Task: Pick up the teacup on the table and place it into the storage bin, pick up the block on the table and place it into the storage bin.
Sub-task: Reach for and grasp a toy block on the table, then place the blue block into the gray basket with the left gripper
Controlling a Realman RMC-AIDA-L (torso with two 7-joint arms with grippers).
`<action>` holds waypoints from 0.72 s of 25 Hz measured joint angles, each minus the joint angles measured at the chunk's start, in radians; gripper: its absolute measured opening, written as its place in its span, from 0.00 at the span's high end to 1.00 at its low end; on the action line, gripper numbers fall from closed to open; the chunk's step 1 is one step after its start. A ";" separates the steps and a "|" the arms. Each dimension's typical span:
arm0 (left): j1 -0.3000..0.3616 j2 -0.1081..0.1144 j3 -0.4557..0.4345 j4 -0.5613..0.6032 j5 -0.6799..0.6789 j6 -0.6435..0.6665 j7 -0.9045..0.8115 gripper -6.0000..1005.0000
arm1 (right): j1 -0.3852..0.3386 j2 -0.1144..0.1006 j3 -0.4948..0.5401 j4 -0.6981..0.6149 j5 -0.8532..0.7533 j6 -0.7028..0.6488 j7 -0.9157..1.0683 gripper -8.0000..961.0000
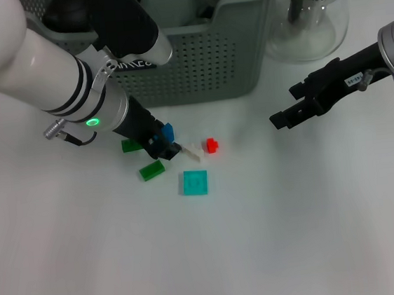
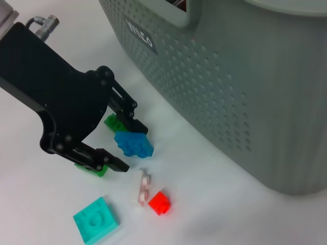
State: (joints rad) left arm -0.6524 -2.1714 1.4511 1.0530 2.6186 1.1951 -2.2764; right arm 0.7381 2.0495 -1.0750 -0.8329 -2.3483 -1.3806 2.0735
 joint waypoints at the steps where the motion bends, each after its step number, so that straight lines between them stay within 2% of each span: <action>1: 0.000 0.000 0.000 -0.001 0.000 0.000 0.000 0.39 | 0.000 0.000 0.000 0.000 0.000 0.000 0.000 0.08; 11: -0.001 0.001 0.003 0.005 0.029 -0.005 -0.022 0.80 | 0.003 0.000 0.001 -0.002 0.000 0.000 0.000 0.08; 13: 0.005 0.000 0.006 0.020 0.033 -0.002 -0.023 0.81 | 0.002 0.000 0.001 -0.002 0.000 0.000 0.001 0.08; 18: 0.067 -0.001 -0.011 0.169 0.015 0.092 -0.026 0.82 | 0.002 0.000 0.001 -0.004 0.000 0.000 0.001 0.08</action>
State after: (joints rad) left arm -0.5852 -2.1726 1.4399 1.2218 2.6341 1.2873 -2.3023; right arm 0.7398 2.0493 -1.0738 -0.8371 -2.3487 -1.3804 2.0740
